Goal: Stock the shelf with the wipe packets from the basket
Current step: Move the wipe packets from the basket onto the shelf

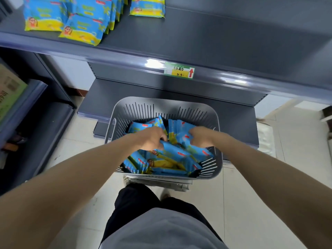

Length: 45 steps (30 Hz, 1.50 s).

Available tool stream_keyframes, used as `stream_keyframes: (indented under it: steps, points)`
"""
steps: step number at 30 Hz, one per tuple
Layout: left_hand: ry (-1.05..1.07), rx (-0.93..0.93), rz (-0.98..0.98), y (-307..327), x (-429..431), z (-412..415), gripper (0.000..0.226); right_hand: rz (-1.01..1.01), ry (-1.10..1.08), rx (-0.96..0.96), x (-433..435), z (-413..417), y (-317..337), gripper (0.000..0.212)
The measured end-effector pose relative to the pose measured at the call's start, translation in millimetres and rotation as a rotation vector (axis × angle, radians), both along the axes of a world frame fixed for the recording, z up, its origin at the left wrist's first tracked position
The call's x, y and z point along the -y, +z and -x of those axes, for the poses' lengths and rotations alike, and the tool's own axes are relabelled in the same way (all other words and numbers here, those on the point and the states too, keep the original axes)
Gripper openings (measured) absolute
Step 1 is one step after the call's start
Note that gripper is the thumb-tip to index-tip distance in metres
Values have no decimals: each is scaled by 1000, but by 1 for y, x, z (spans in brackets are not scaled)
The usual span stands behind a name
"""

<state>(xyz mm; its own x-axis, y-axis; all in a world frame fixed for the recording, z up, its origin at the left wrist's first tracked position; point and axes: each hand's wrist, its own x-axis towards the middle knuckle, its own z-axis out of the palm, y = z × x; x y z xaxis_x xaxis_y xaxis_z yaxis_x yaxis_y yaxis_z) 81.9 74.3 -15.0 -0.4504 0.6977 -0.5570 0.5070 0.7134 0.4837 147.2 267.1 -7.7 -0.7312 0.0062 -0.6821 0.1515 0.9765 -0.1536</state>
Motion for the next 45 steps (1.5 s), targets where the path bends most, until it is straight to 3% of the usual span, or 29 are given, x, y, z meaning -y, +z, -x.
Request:
stream_keyframes:
  steps: [3, 7, 11, 14, 16, 23, 29, 31, 38, 41, 45]
  points:
    - [27, -110, -67, 30, 5, 22, 24, 52, -70, -176, -7, 26, 39, 23]
    - [95, -260, -170, 76, 12, 47, 17, 88, -88, -389, -10, 60, 99, 2]
    - [110, -357, -292, 122, 21, 72, 12, 114, -68, -566, -7, 94, 153, 8]
    - [160, -359, -376, 148, 29, 97, 12, 181, -93, -645, -1, 120, 188, 43]
    - [222, -316, -433, 163, 35, 115, 11, 177, -59, -696, 3, 139, 206, 55]
    - [281, -290, -517, 190, 51, 188, 5, 293, -149, -764, 7, 226, 218, 20]
    - [293, -353, -557, 191, 50, 259, 7, 102, -63, -717, 13, 307, 204, 79]
    - [277, -373, -548, 185, 47, 280, 6, 91, -75, -689, 11, 334, 199, 89]
    - [204, -414, -453, 159, 29, 327, 23, 68, -120, -645, 6, 395, 176, 48]
    - [146, -536, -416, 157, 18, 340, 36, 64, -127, -685, 3, 409, 172, 41]
    - [63, -671, -336, 156, 3, 358, 38, 64, -148, -741, 0, 419, 170, 39]
